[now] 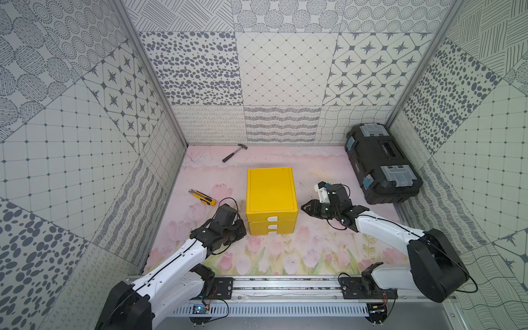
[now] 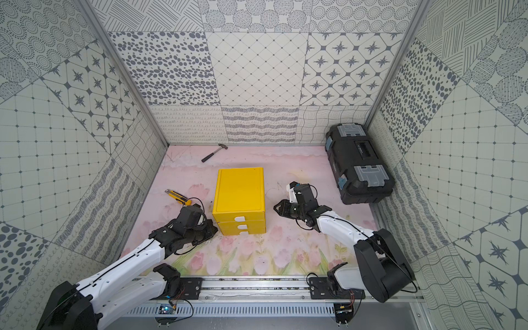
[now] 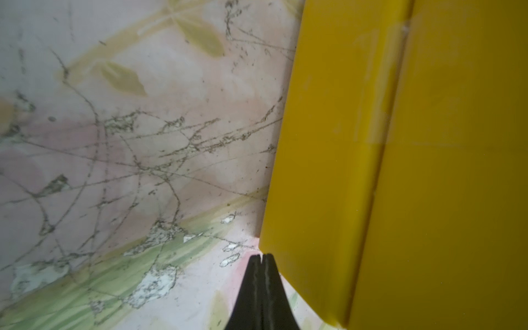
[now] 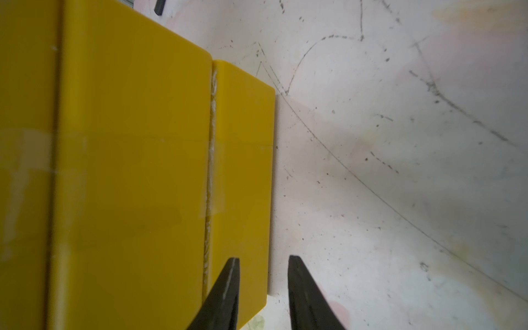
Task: Take the seed bags out of the drawer
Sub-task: Adjust the storage box at the center of the board.
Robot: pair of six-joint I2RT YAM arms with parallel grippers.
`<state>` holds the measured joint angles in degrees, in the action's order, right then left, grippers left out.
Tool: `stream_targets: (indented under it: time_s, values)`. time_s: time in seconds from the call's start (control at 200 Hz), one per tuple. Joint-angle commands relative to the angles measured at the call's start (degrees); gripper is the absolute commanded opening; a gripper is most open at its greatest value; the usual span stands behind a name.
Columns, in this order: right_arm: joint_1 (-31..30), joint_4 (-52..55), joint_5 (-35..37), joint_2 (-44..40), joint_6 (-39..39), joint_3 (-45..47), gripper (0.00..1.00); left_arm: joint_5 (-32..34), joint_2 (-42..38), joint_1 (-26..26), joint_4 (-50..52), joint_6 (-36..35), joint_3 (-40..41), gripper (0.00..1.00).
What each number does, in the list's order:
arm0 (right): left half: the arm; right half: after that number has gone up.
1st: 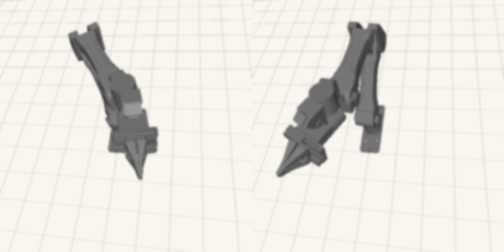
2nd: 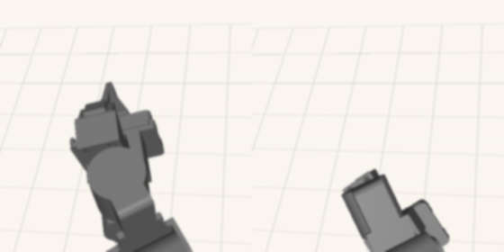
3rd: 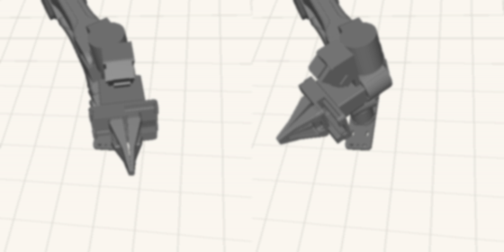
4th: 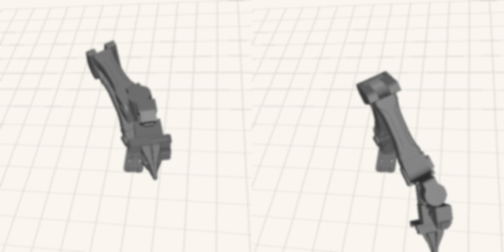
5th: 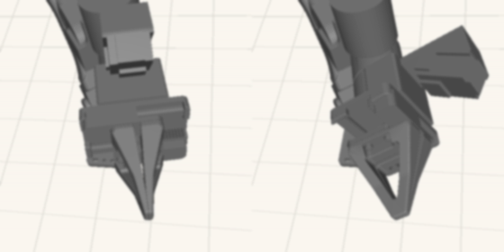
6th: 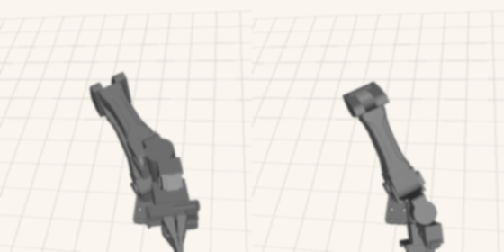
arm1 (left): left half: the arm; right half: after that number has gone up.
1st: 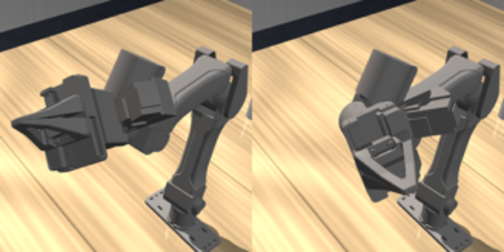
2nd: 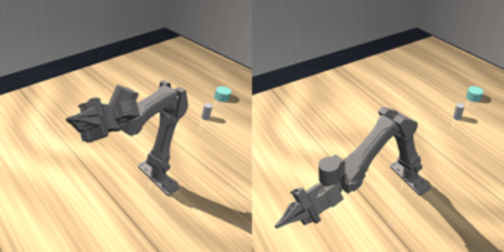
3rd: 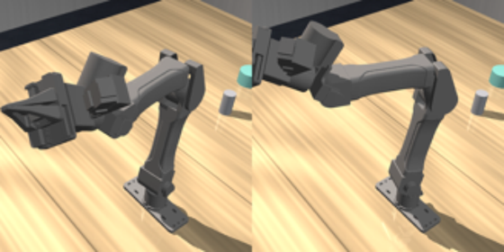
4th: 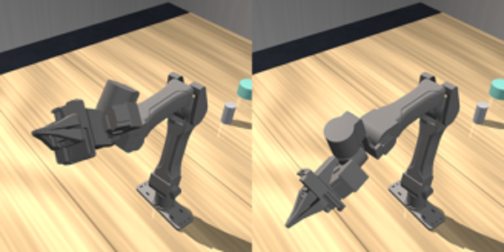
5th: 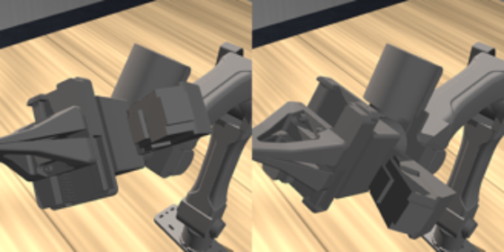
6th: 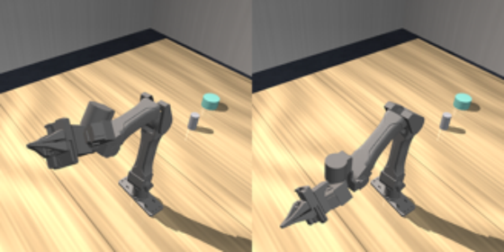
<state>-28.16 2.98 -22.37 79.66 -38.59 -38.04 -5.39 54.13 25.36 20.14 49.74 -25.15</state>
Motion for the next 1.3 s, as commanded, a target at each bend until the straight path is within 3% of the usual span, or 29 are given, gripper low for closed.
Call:
stream_targets:
  time_s: [0.0,0.44,0.6,1.101,1.296]
  values:
    - [-1.2,-4.2,-2.4,3.6,-0.1,-4.3,0.32,-1.9,3.0,2.5,-5.3,4.7,0.4,0.0]
    - [-2.7,-4.4,-4.9,14.7,0.1,-14.7,0.31,10.8,-0.1,3.9,2.8,0.9,-4.3,0.0]
    - [-2.9,-2.5,-5.7,16.8,0.9,-19.0,0.31,11.8,0.5,3.8,2.8,0.4,-4.2,0.0]
    - [-4.4,4.1,-10.4,32.2,2.6,-41.1,0.3,1.8,0.4,4.3,-14.3,2.6,1.6,0.0]
    - [-1.2,9.7,-3.8,33.8,4.8,-45.4,0.31,-2.4,3.7,4.6,-19.6,1.3,0.3,0.0]
